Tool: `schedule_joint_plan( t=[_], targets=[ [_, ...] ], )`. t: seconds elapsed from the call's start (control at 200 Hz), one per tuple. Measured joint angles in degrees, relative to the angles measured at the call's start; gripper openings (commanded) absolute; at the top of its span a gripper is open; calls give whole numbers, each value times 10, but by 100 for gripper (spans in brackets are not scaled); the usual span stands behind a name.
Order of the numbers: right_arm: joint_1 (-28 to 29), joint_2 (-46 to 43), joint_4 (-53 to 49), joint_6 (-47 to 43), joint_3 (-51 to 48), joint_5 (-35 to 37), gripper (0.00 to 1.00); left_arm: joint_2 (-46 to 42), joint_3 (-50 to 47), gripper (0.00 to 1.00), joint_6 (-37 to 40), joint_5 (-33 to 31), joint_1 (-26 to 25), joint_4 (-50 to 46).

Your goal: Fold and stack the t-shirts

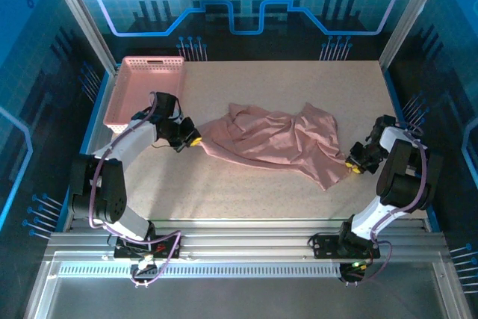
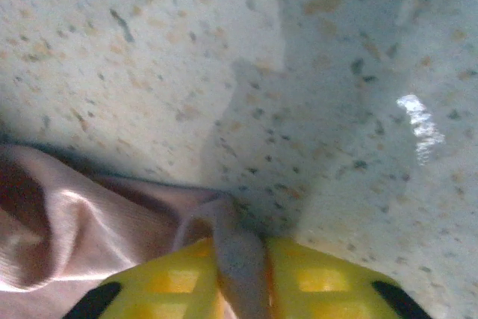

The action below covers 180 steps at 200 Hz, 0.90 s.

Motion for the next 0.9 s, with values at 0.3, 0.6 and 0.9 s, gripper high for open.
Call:
schedule_joint_plan(
  t=[0.3, 0.6, 0.9],
  targets=[
    [7, -57, 1, 9, 5, -18, 0, 7, -14, 0, 11, -25, 0, -27],
    [26, -219, -7, 55, 43, -119, 0, -10, 53, 0, 10, -29, 0, -31],
    [163, -323, -9, 124, 184, -163, 0, -56, 252, 0, 15, -40, 1, 10]
  ],
)
